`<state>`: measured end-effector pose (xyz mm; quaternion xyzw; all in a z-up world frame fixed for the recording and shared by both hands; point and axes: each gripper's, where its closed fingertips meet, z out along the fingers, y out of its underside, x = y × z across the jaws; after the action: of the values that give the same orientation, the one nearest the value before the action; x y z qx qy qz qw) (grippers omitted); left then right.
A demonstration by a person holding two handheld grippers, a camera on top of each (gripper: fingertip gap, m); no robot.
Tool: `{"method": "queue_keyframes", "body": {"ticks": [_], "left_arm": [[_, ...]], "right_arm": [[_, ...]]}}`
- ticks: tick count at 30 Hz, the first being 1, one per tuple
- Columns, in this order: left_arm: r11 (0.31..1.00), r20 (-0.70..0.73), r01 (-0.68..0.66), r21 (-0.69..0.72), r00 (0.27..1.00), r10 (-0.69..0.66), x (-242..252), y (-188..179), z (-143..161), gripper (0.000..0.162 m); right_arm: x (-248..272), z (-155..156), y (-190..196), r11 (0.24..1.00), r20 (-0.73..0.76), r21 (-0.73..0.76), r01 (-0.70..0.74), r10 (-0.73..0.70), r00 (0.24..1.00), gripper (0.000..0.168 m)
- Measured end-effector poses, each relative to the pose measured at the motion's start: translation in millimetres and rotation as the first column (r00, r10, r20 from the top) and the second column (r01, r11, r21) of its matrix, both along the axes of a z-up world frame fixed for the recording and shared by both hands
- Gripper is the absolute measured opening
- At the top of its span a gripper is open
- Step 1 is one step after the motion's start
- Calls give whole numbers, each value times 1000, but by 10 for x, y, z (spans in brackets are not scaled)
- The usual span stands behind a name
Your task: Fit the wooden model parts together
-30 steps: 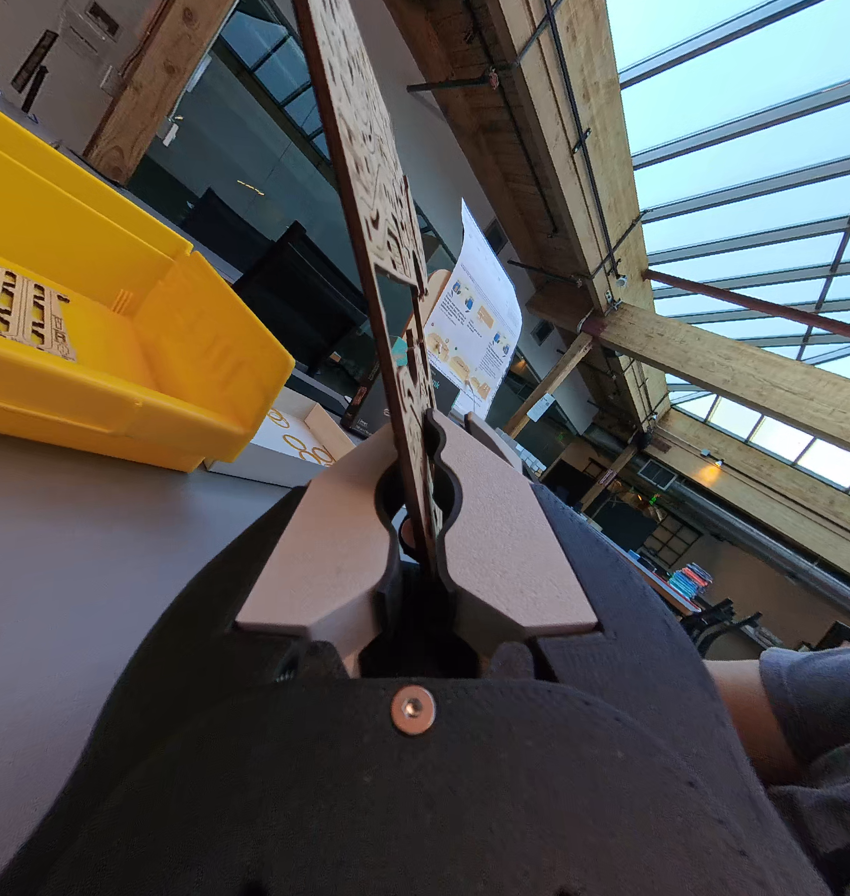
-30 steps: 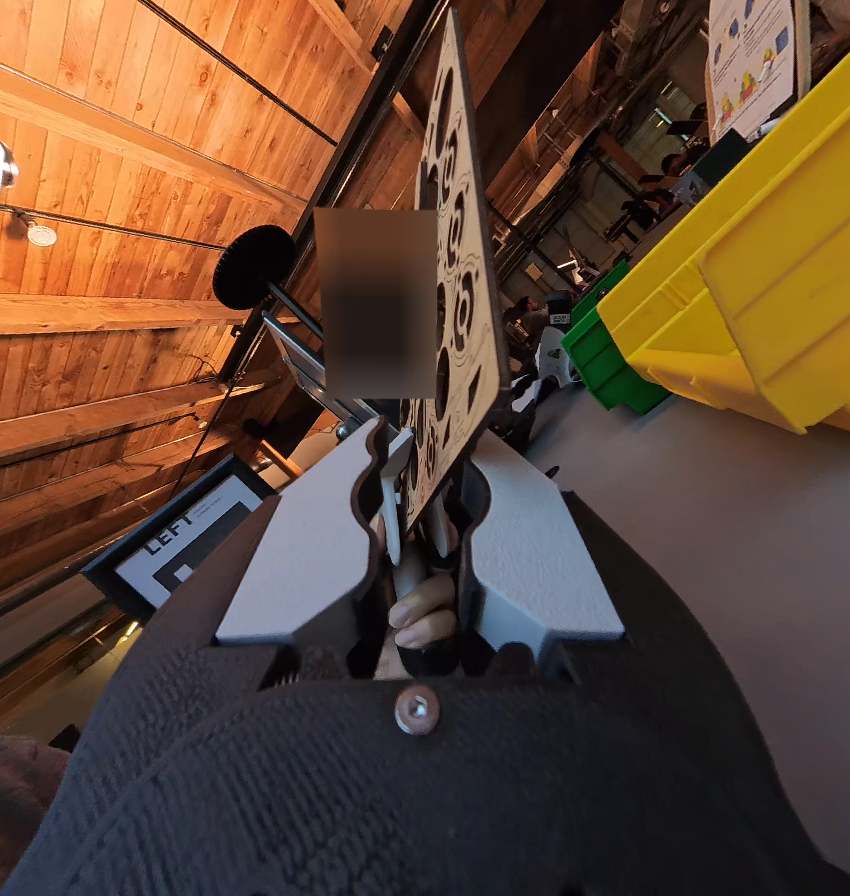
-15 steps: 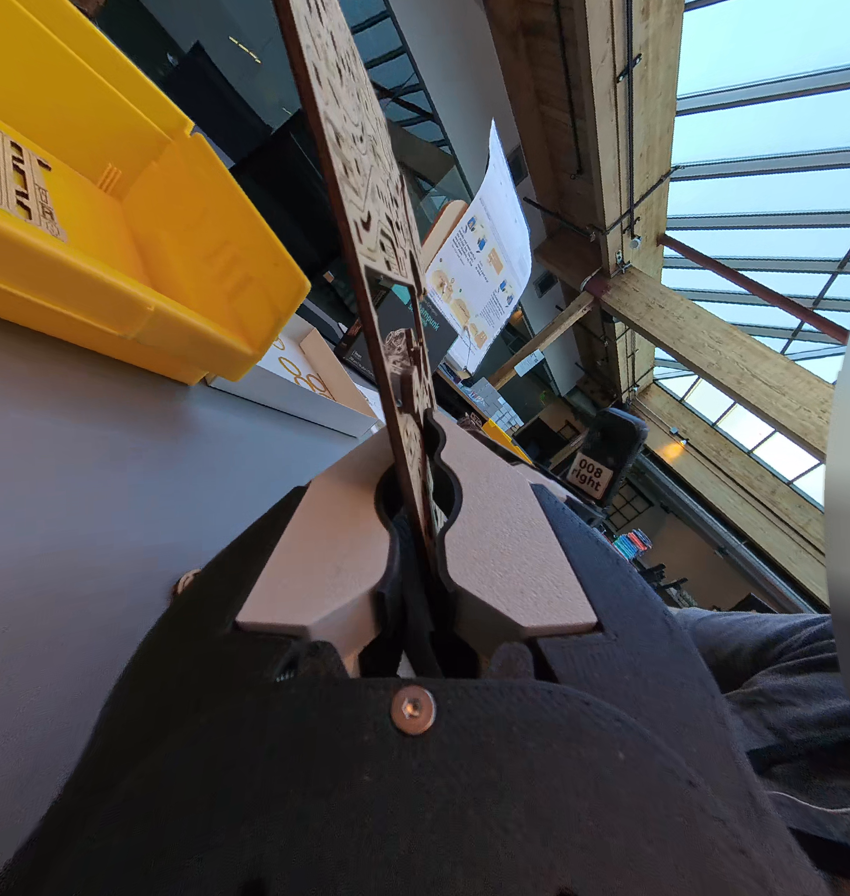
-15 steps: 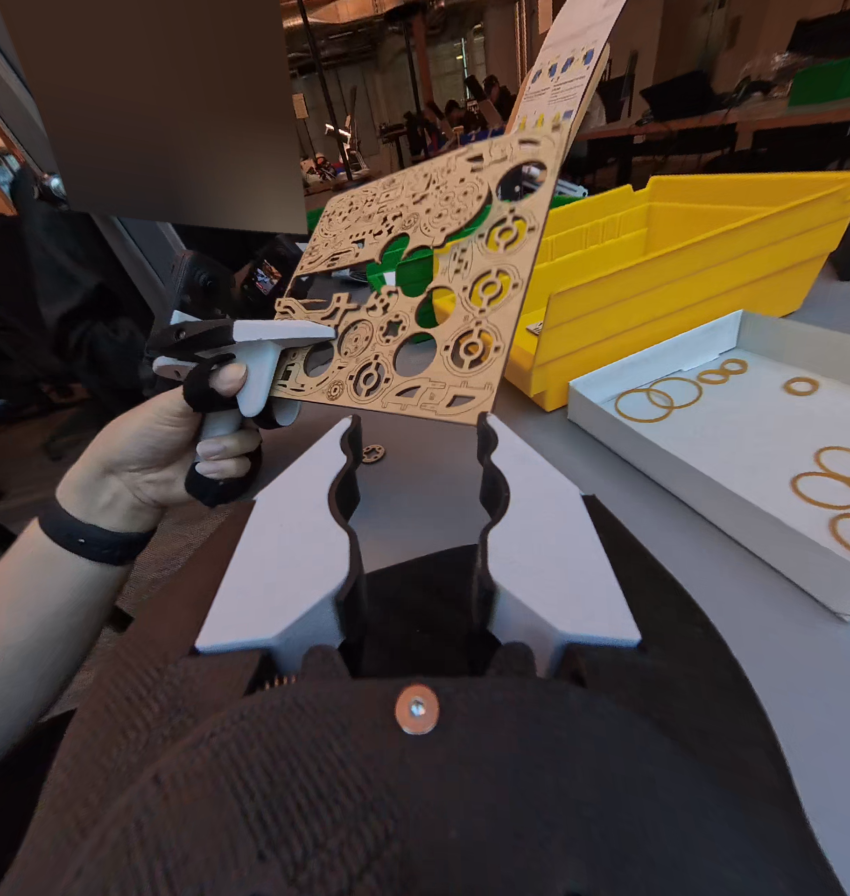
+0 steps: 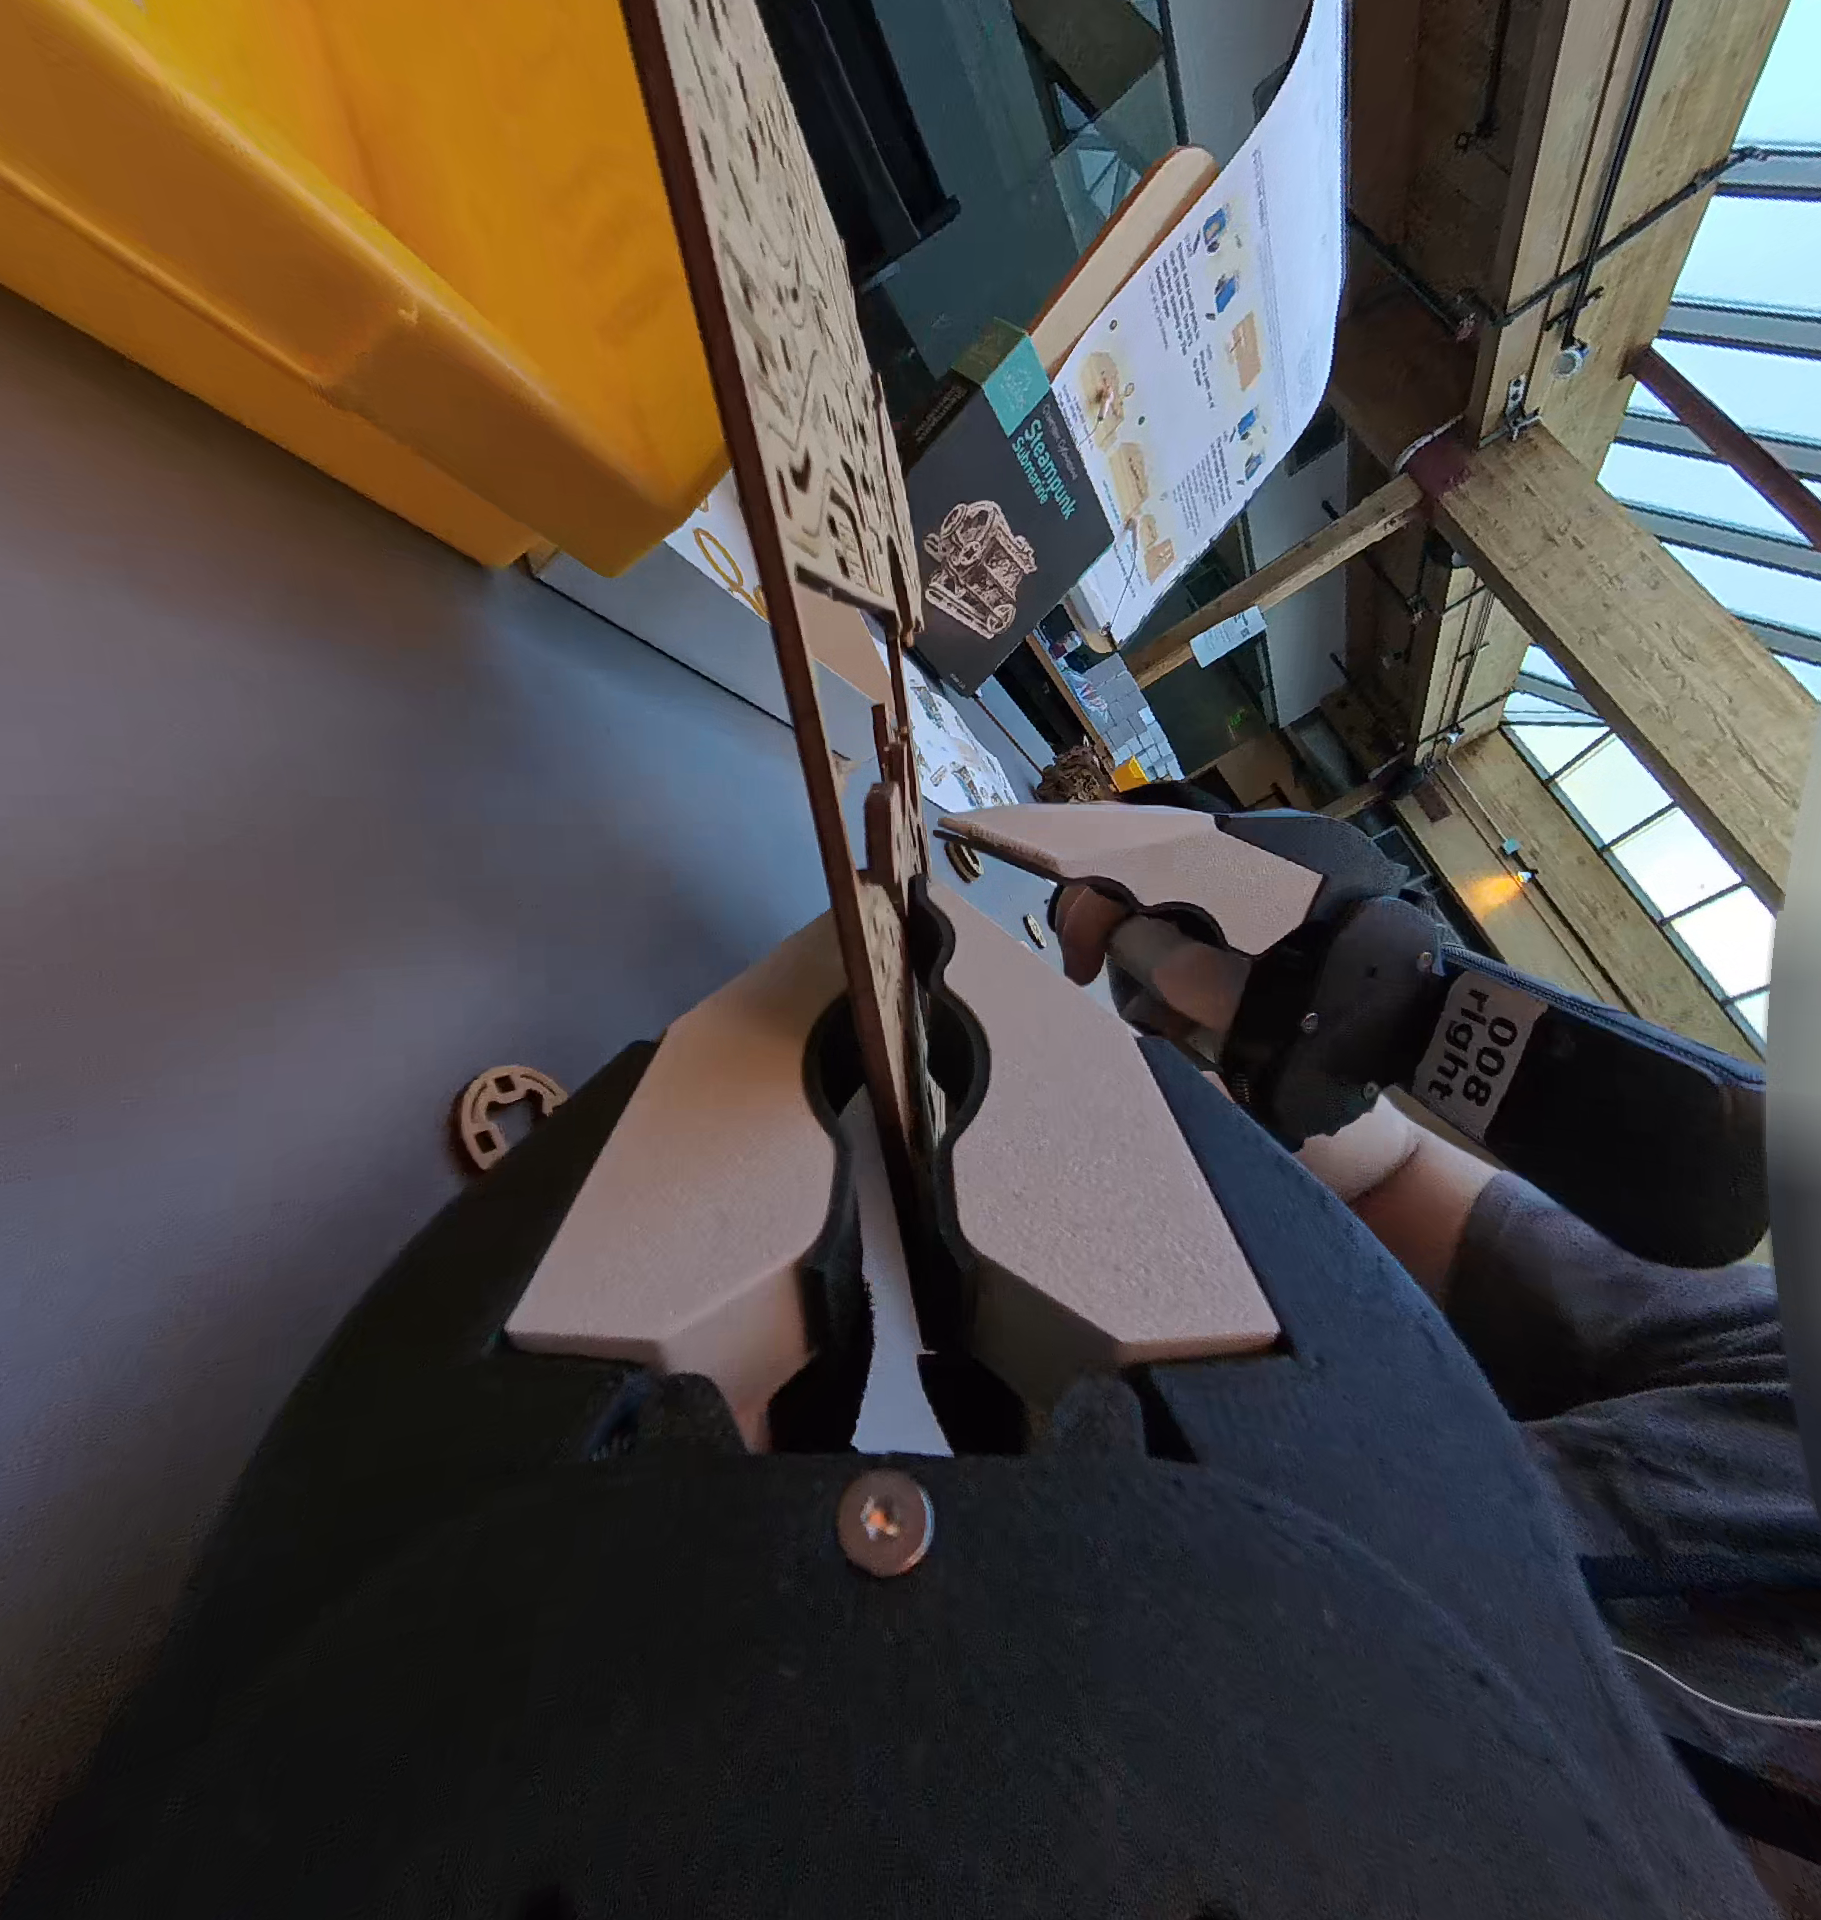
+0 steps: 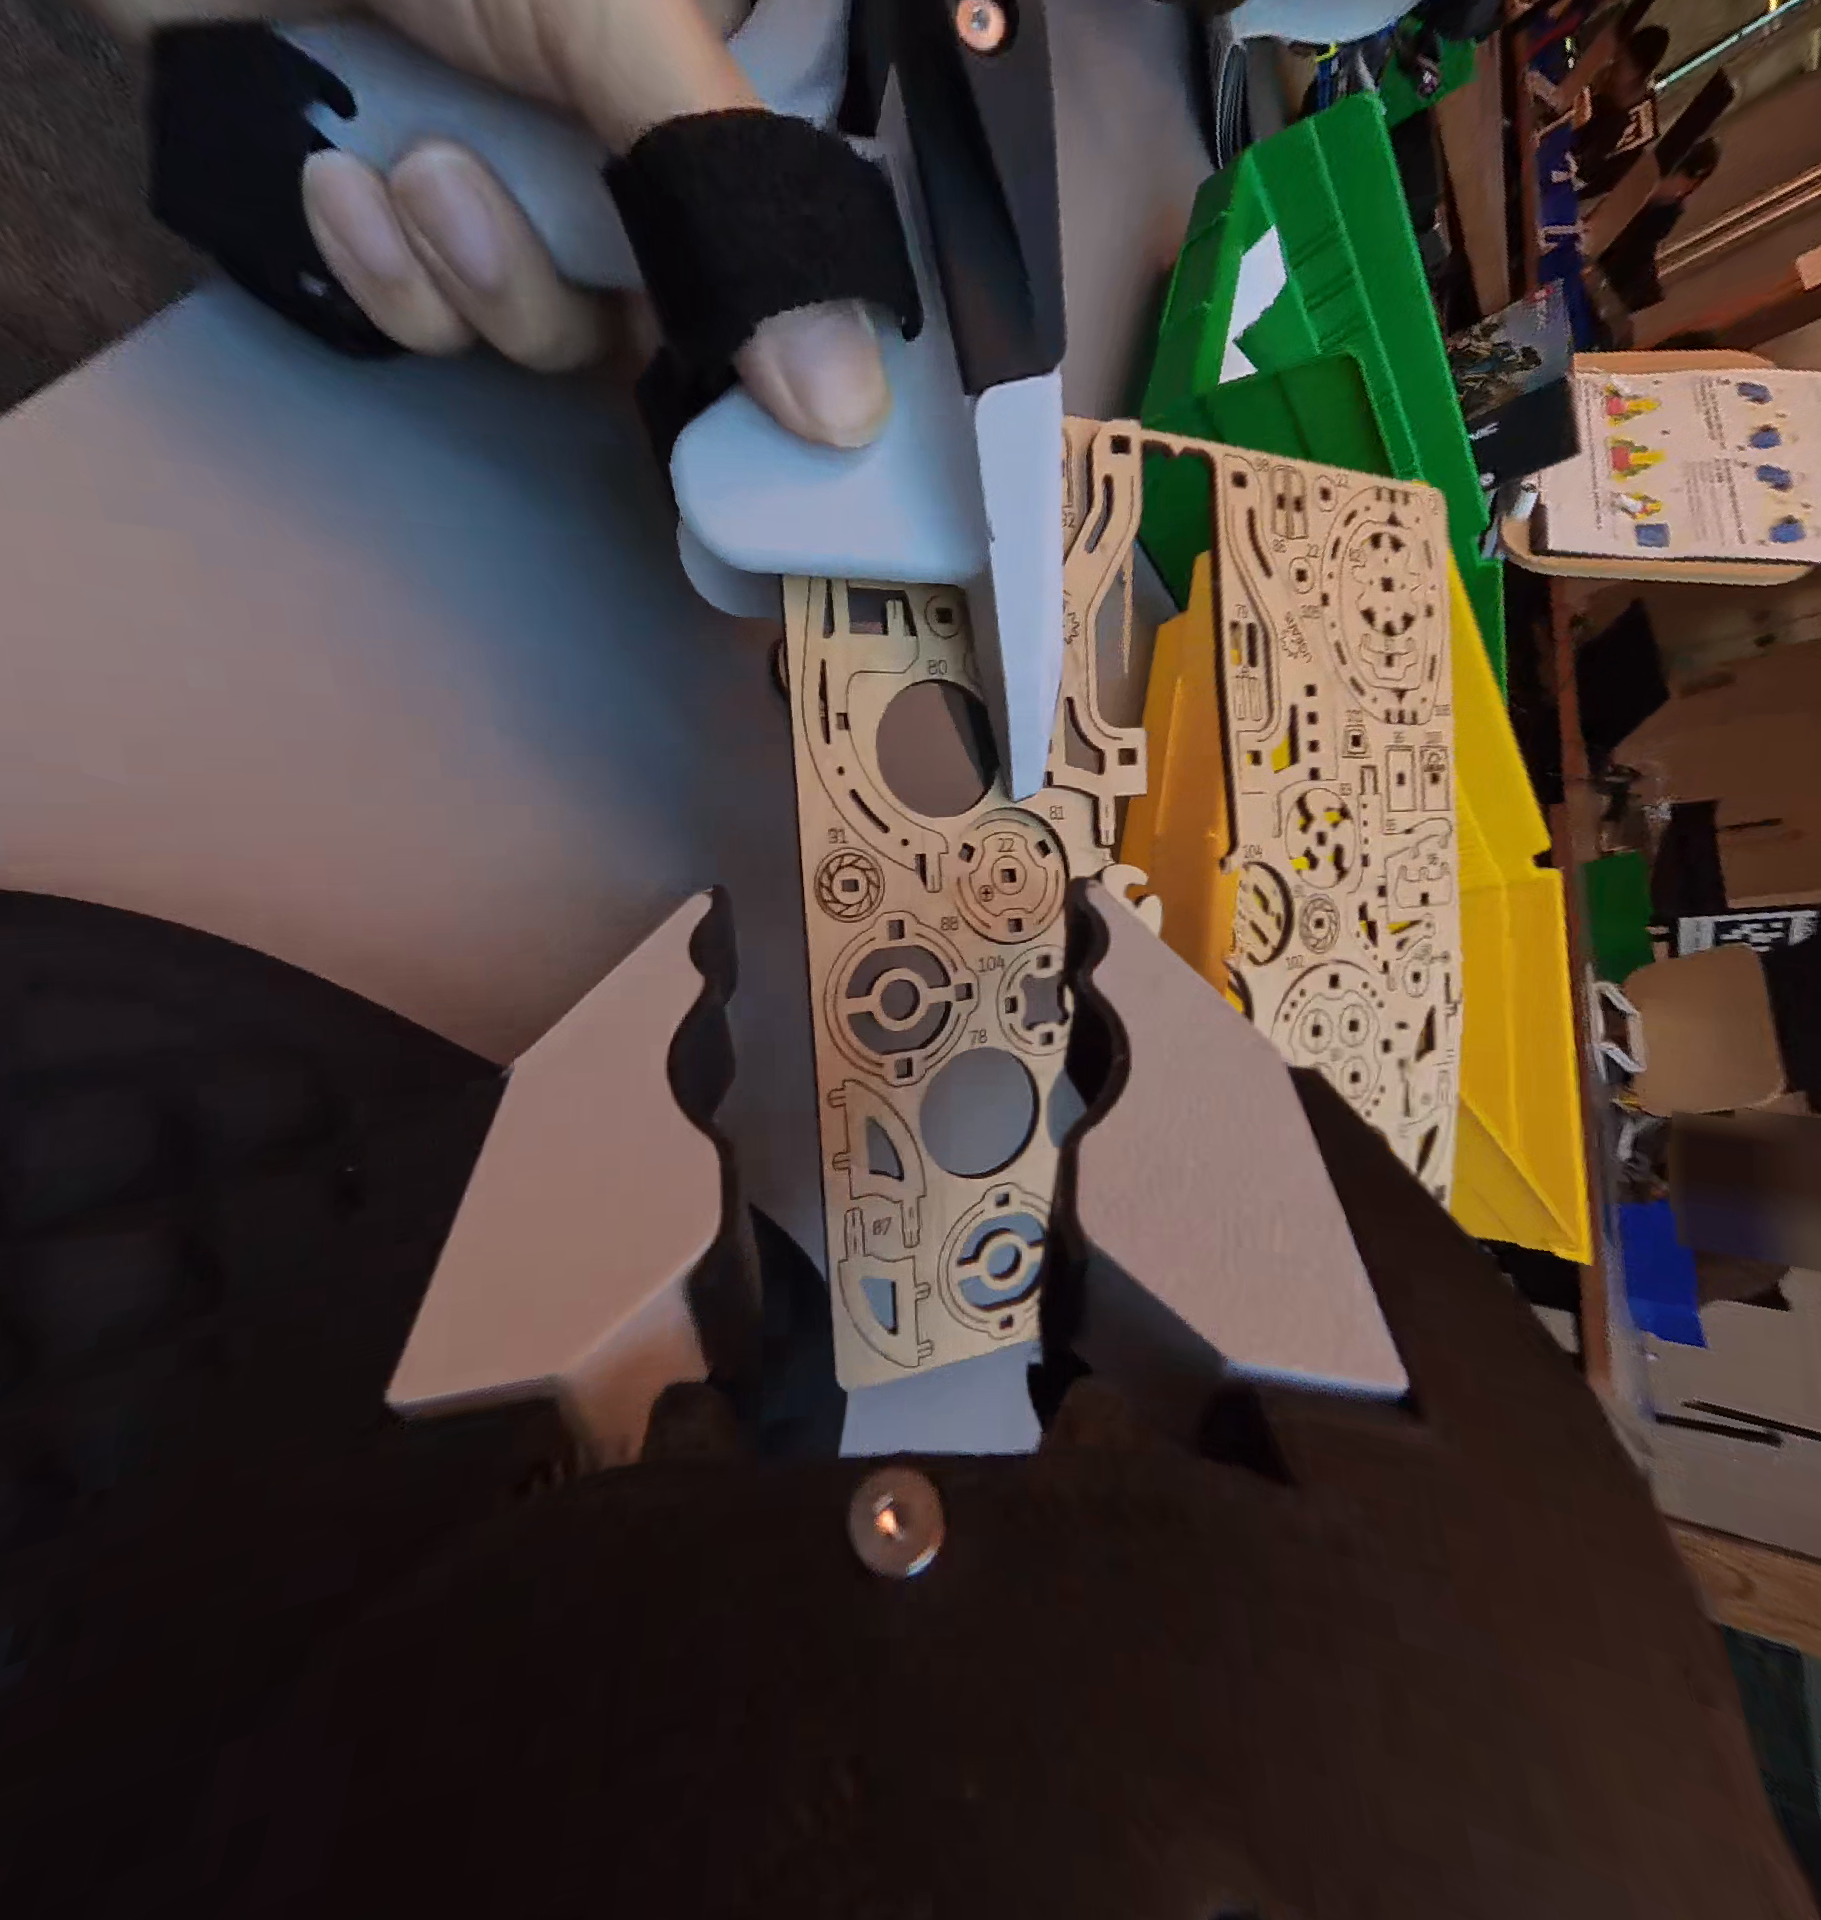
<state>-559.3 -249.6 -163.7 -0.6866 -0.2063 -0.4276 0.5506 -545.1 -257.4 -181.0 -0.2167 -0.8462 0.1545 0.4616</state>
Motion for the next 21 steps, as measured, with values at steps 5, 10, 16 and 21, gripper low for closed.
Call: {"method": "queue_keyframes", "body": {"ticks": [5, 10, 16, 21], "left_arm": [[1000, -24, -16, -15, 1000, 15, 1, -1, -32, 1], [1000, -32, -23, -17, 999, 22, 9, -10, -39, 1], [1000, -31, -6, 3, 999, 6, 42, -12, -7, 0], [1000, -8, -28, 9, 1000, 28, -13, -10, 1, 1]], "right_arm": [[-40, -100, 42, 990, 23, 141, 24, -27, 999, 57], [-65, -70, 38, 988, -5, 150, 22, -22, 1000, 46], [-26, -195, -49, 993, 41, 109, -43, 39, 998, 45], [-52, -50, -17, 989, -49, 149, -9, 16, 999, 36]]}}
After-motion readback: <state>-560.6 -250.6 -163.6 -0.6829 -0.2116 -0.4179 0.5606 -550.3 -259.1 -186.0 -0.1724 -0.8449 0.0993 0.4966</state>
